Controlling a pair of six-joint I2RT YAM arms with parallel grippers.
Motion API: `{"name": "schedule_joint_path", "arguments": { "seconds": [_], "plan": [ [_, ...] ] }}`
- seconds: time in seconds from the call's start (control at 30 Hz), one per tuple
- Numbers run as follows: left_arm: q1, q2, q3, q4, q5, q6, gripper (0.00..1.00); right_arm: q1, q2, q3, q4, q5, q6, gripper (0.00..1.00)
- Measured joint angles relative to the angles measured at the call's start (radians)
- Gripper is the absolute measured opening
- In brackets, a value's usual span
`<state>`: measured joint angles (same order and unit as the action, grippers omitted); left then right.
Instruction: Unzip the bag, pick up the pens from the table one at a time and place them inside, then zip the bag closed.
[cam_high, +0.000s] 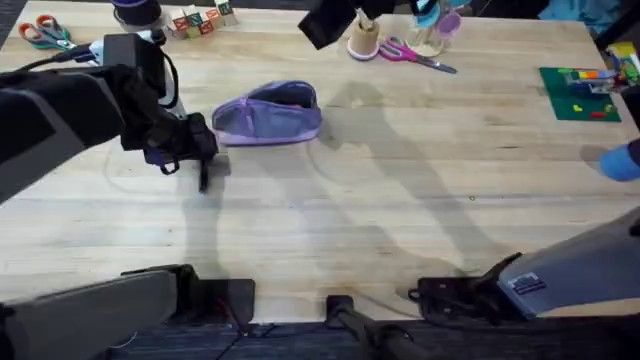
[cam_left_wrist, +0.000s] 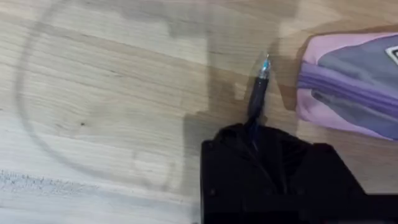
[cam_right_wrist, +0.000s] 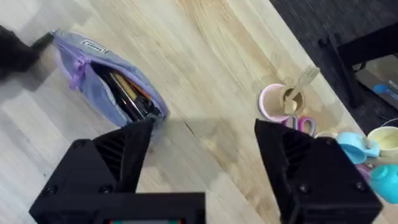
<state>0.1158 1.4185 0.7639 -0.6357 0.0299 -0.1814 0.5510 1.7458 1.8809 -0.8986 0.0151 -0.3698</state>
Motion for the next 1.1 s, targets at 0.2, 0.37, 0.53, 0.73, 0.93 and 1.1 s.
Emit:
{"name": "schedule_joint_path", "arguments": {
  "seconds": [0.2,0.37,0.53,0.73,0.93,1.1],
  "plan": [
    [0.0,0.004,0.009,-0.01,0.0,-0.002,0.045,0.0,0.0,0.0,0.001,0.0,0.0,0.996],
    [0.0,0.04,0.072,-0.08,-0.017,-0.002,0.041,0.0,-0.005,0.0,0.001,0.0,0.0,0.996],
    [0.0,0.048,0.192,-0.119,-0.04,0.003,0.041,0.0,-0.031,0.0,0.001,0.0,0.0,0.995],
    [0.0,0.048,0.34,-0.143,-0.059,0.023,0.042,-0.002,-0.063,0.0,0.0,0.001,0.0,0.995],
    [-0.003,0.048,0.453,-0.146,-0.041,0.071,0.042,-0.019,-0.079,0.0,-0.025,0.007,0.0,0.995],
    [-0.058,0.039,0.519,-0.133,0.015,0.22,0.042,-0.07,-0.129,0.0,-0.062,0.008,0.017,0.996]
  ]
}}
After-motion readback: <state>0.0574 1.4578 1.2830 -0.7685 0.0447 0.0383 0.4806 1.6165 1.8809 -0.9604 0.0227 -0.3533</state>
